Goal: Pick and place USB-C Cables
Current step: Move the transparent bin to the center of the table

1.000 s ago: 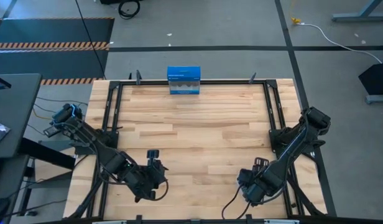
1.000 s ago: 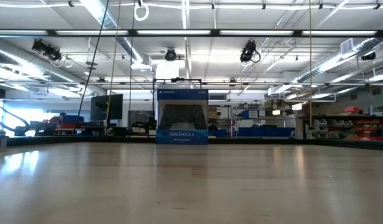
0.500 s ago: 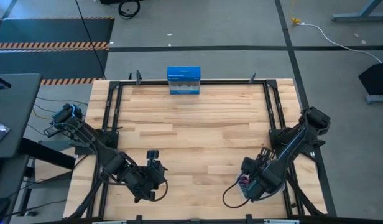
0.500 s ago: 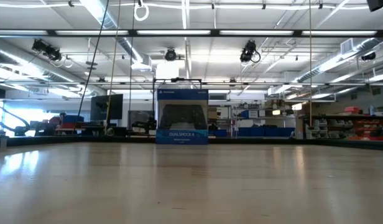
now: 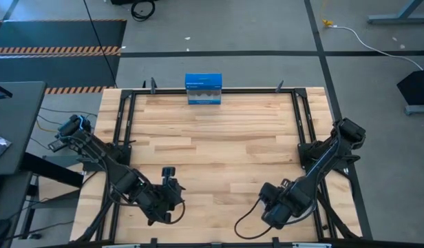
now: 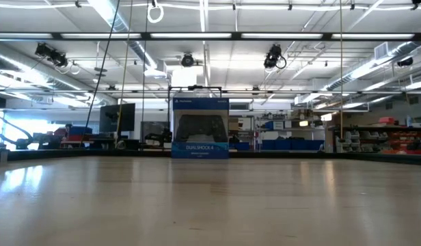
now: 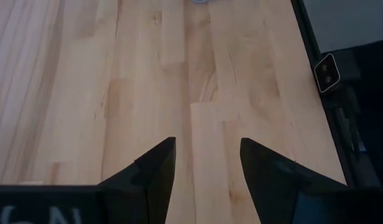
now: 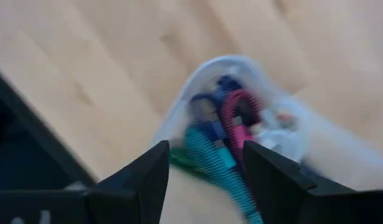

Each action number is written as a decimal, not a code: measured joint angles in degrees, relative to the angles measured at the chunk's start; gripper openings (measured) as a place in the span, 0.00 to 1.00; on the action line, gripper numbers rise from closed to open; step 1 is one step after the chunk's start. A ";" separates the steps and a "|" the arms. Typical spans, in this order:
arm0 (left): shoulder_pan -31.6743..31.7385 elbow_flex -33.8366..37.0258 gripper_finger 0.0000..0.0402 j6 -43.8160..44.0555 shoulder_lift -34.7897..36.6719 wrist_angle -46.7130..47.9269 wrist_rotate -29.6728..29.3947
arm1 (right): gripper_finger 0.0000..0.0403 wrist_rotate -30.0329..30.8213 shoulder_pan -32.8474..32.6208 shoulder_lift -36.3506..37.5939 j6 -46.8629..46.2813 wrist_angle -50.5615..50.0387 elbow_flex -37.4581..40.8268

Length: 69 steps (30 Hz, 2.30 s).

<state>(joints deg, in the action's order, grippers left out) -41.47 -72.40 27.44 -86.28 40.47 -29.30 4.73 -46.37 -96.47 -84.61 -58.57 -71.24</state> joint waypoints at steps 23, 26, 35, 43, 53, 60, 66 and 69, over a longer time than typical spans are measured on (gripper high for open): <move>-1.25 0.02 0.47 -0.20 -0.02 0.31 0.06 | 0.44 -1.46 0.89 -6.71 0.01 2.45 0.00; -1.25 0.02 0.47 -0.20 -0.04 0.35 0.04 | 0.33 -1.25 1.38 -6.71 3.01 2.44 0.00; -1.20 0.02 0.47 -0.17 -0.04 0.29 0.00 | 0.02 0.75 2.64 -6.67 18.84 8.16 0.07; -1.11 0.02 0.47 0.00 -0.04 0.26 -0.02 | 0.01 -0.16 4.20 -6.67 39.74 15.06 0.02; -1.11 0.02 0.47 0.31 -0.04 0.20 0.00 | 0.08 -8.43 2.00 -6.67 40.44 6.16 0.02; -1.11 0.02 0.47 0.39 -0.04 0.18 0.00 | 0.26 -7.32 0.66 -5.34 31.07 6.05 -2.20; -1.11 0.02 0.47 0.39 -0.04 0.07 0.00 | 0.40 1.48 1.33 -4.74 22.13 -1.00 -9.85; -1.11 0.02 0.47 0.44 -0.04 0.03 0.00 | 0.41 5.07 2.35 -4.74 6.39 -13.37 -12.22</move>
<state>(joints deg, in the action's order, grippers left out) -42.59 -72.38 27.88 -86.32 40.50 -29.30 9.80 -44.02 -101.21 -78.22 -71.94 -83.46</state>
